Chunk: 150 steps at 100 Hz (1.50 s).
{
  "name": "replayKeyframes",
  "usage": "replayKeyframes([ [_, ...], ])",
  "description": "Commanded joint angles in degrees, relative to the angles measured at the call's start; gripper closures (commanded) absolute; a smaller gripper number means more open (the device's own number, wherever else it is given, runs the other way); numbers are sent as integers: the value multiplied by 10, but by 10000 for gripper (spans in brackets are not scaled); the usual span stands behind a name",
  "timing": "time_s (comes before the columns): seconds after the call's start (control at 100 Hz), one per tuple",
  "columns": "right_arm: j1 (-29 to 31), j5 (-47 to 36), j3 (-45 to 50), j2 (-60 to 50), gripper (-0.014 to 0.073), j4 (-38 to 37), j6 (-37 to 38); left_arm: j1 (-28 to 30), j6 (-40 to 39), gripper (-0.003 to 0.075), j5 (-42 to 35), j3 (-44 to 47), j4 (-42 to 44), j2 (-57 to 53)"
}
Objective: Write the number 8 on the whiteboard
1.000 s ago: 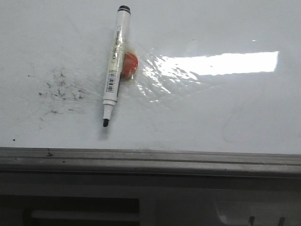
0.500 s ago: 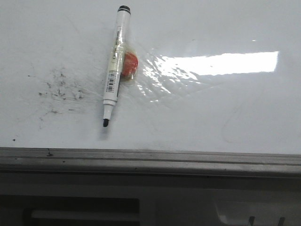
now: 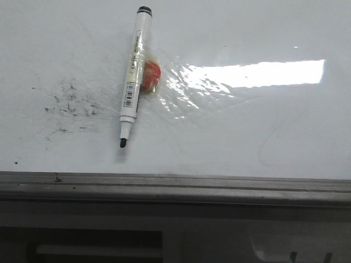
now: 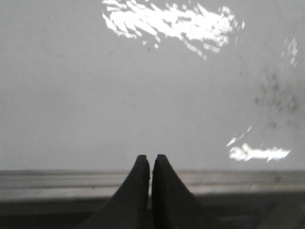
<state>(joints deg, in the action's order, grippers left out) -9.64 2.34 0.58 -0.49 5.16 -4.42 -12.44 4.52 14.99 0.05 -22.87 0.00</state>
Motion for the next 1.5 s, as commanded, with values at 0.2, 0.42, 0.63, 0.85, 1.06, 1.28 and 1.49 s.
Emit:
replayKeyframes([
  [0.2,5,-115,3,-14,637,220,1,-1,-3,741,-176,18,-379,-18],
  [0.42,5,-34,-93,-4,637,206,-28,-1,22,741,-137,-20,-357,-10],
  [0.63,5,169,-228,84,635,87,-52,-1,22,740,-25,-113,-184,85],
  [0.85,5,205,-308,164,407,47,-52,-1,86,444,114,-231,-109,242],
  [1.06,0,212,-316,191,153,47,-52,-8,246,262,221,-295,-226,376],
  [1.28,-8,211,-316,192,156,43,-52,-87,322,274,142,-296,-355,461],
  [1.49,-8,212,-316,192,156,43,-52,-219,322,282,19,-298,-368,524],
])
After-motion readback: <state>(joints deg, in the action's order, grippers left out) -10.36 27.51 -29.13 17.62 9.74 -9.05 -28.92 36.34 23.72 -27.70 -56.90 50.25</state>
